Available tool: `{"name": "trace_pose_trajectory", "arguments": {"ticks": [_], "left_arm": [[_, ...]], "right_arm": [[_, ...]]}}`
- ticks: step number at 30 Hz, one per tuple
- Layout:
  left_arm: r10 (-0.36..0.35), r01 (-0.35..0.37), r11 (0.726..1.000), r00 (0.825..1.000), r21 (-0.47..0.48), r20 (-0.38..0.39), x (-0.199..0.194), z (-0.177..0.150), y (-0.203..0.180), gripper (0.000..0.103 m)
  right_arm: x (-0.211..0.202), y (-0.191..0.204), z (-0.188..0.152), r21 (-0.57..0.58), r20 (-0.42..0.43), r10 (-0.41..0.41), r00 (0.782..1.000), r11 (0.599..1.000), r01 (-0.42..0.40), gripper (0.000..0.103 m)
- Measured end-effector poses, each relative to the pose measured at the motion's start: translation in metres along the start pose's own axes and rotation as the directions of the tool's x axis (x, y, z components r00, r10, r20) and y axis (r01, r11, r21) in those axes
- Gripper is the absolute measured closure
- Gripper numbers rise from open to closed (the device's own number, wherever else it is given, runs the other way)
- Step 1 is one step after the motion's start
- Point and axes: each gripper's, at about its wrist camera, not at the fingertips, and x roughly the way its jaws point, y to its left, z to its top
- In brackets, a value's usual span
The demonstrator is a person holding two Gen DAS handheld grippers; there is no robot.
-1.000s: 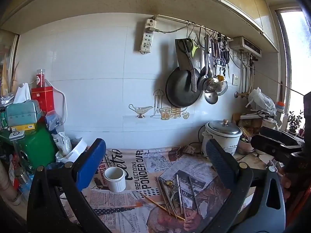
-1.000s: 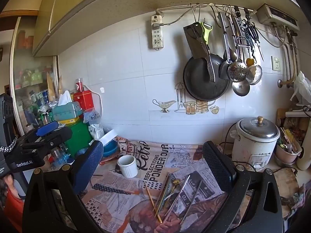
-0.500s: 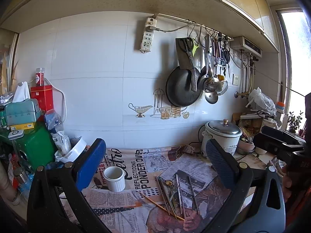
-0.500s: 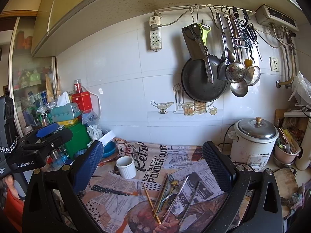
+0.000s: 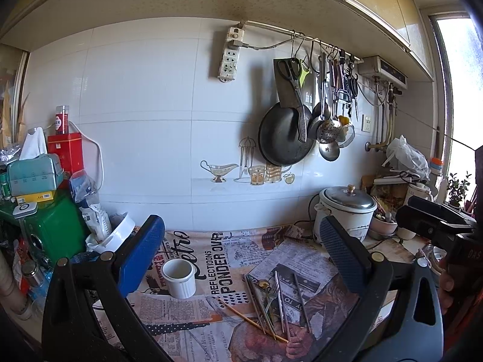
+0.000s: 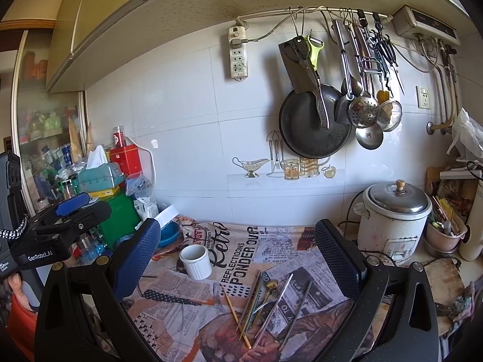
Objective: Organize utensils
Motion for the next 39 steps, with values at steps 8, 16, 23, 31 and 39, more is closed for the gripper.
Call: {"name": "trace_pose_trajectory", "arguments": {"ticks": [8, 16, 23, 31, 39], "left_arm": [[0.001, -0.001, 1.000, 1.000, 0.000, -0.002, 0.0005, 0.0002, 0.0014, 0.000], [0.001, -0.001, 1.000, 1.000, -0.005, -0.002, 0.0027, 0.0010, 0.0054, 0.000], [0.001, -0.001, 1.000, 1.000, -0.009, -0.004, 0.0045, 0.0002, 0.0078, 0.000], [0.001, -0.001, 1.000, 1.000, -0.009, -0.005, 0.0052, 0.0001, 0.0077, 0.000], [-0.002, 0.002, 1.000, 1.000, -0.008, -0.009, 0.0079, -0.0013, 0.0079, 0.000]], "right_arm": [[0.0020, 0.0008, -0.0003, -0.005, 0.002, -0.004, 1.000, 1.000, 0.004, 0.002], [0.0028, 0.0006, -0.0001, -0.005, 0.003, -0.004, 1.000, 1.000, 0.004, 0.002], [0.0053, 0.0012, -0.0002, -0.005, -0.004, -0.007, 1.000, 1.000, 0.007, 0.002], [0.0085, 0.0012, 0.0002, -0.003, -0.007, -0.001, 1.000, 1.000, 0.001, 0.002], [0.0084, 0.0010, -0.0009, -0.002, -0.005, -0.009, 1.000, 1.000, 0.009, 0.002]]}}
